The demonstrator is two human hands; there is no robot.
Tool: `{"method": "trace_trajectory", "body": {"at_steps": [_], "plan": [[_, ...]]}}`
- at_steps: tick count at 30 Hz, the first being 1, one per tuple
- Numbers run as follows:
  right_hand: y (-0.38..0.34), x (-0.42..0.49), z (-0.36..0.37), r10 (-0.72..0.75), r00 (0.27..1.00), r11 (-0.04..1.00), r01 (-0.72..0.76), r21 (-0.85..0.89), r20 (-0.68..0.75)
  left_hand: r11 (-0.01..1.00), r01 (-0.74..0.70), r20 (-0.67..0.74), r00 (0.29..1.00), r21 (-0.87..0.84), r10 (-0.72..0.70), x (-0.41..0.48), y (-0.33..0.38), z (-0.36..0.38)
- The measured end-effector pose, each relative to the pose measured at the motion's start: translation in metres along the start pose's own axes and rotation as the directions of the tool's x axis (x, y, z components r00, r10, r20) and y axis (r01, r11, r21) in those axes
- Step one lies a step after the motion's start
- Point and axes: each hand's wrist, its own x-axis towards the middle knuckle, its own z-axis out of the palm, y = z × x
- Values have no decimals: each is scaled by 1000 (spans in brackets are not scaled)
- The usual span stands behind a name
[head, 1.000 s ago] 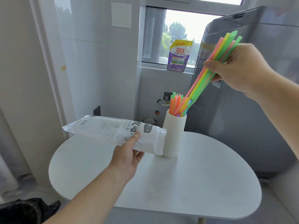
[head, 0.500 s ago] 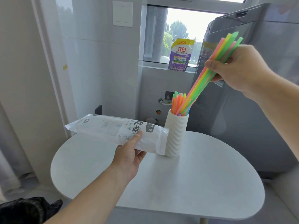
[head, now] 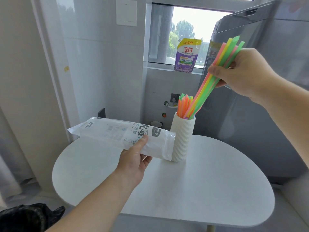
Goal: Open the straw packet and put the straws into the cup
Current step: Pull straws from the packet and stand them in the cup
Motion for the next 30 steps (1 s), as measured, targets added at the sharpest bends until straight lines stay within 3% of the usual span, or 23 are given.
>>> {"method": "trace_trajectory", "body": {"at_steps": [10, 20, 30], "plan": [[8, 17, 9, 53, 998, 998, -54, 24, 30, 1000, -2, 0, 1000, 1, 2, -2, 0, 1], [26, 41, 33, 217, 969, 976, -219, 7, 115, 1000, 8, 6, 1000, 15, -8, 0, -1, 0], [31, 41, 36, 205, 974, 979, -204, -21, 97, 1000, 6, 7, 1000, 12, -6, 0, -1, -1]]}}
